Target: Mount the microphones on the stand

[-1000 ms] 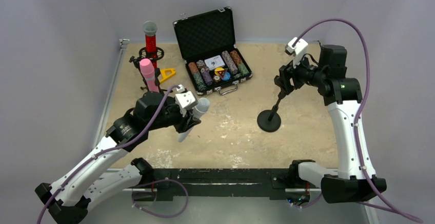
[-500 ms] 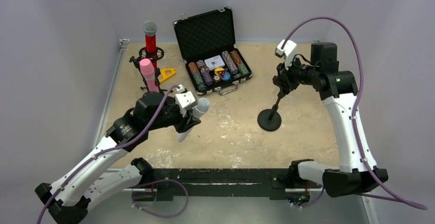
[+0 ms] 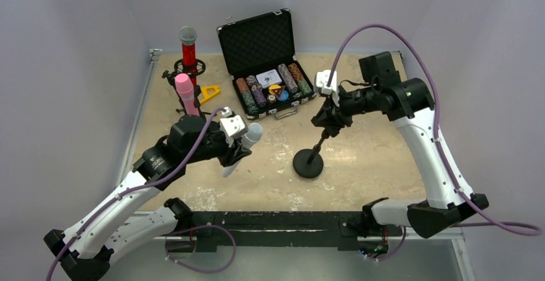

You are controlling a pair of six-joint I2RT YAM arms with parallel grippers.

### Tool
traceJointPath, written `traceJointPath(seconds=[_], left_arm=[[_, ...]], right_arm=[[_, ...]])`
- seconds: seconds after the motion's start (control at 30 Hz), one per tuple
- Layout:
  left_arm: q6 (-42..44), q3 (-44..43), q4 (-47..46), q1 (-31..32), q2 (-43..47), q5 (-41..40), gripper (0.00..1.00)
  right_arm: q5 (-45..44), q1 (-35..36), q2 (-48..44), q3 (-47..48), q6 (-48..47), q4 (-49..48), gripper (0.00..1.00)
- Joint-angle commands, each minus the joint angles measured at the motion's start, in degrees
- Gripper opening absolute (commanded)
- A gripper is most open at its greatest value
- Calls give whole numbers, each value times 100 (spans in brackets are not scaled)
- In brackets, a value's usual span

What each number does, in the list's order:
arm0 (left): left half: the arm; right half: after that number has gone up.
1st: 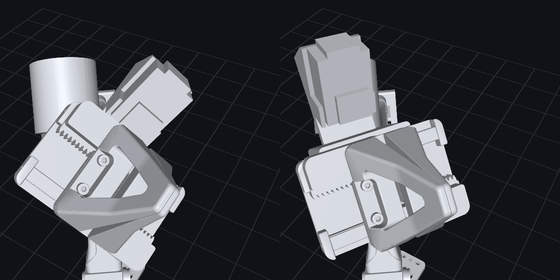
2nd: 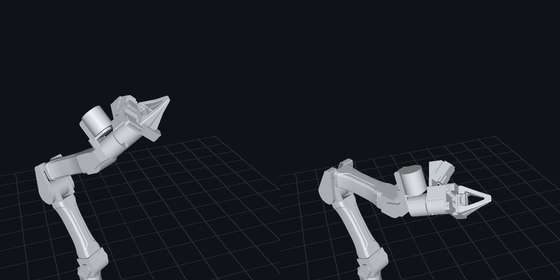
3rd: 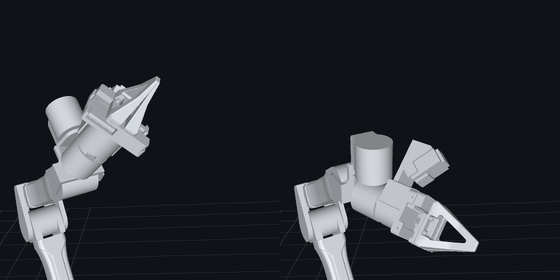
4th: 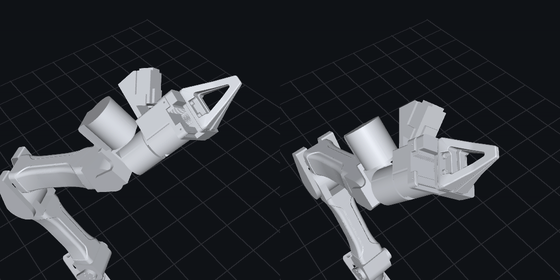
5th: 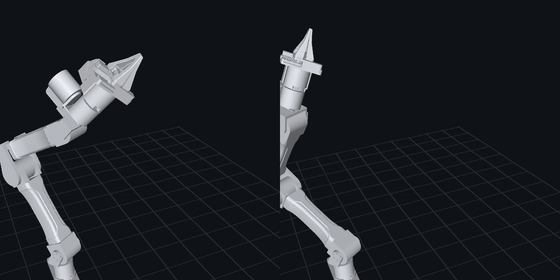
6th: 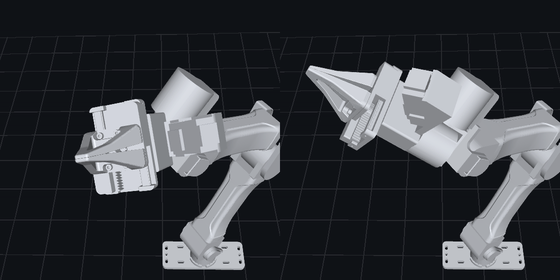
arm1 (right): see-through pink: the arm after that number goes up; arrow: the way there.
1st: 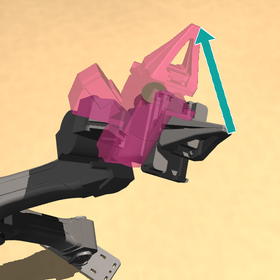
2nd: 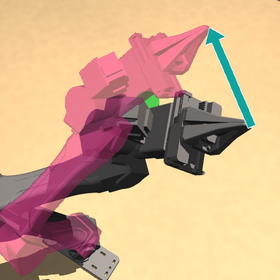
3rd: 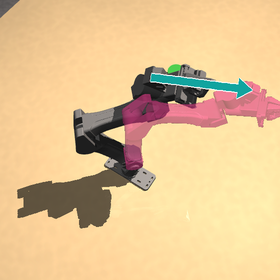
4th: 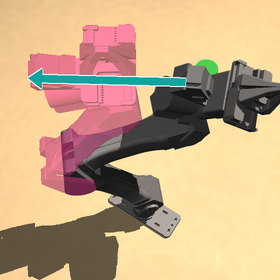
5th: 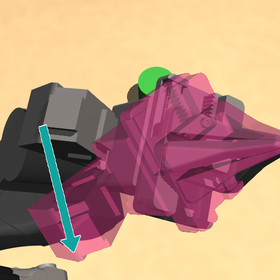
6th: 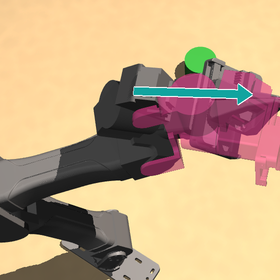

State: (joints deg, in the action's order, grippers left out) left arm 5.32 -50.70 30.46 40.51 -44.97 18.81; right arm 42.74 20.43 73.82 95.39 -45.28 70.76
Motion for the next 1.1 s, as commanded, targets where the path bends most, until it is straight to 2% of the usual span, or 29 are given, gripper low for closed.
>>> traceJointPath(seconds=[0.0, 0.17, 0.27, 0.47, 0.63, 0.8, 0.93, 1.07], left_arm=[[145, 42, -330, -42, 65, 2, 0], [157, 59, -350, -52, 58, -8, 0], [165, 72, -363, -49, 59, -9, 0], [158, 85, -400, -50, 57, 39, 0], [84, 137, -538, -60, 122, 120, 0], [-446, 135, -1130, -53, 299, 478, 0], [-1130, 115, -2177, -37, 325, 1164, 0], [-1352, -230, -2790, 44, -29, 1311, 0]], right_arm=[[736, 431, 127, 337, -834, 461, 5], [655, 811, 274, 216, -879, 506, 7], [704, 861, 284, 255, -836, 536, 13], [798, 867, 107, 276, -699, 562, 49], [834, 818, -92, 426, -547, 560, 70], [1151, 408, -397, 170, -275, 266, 79], [1613, -71, -722, -687, 184, -619, 81], [1663, -157, -891, -1387, 289, -1209, 83]])
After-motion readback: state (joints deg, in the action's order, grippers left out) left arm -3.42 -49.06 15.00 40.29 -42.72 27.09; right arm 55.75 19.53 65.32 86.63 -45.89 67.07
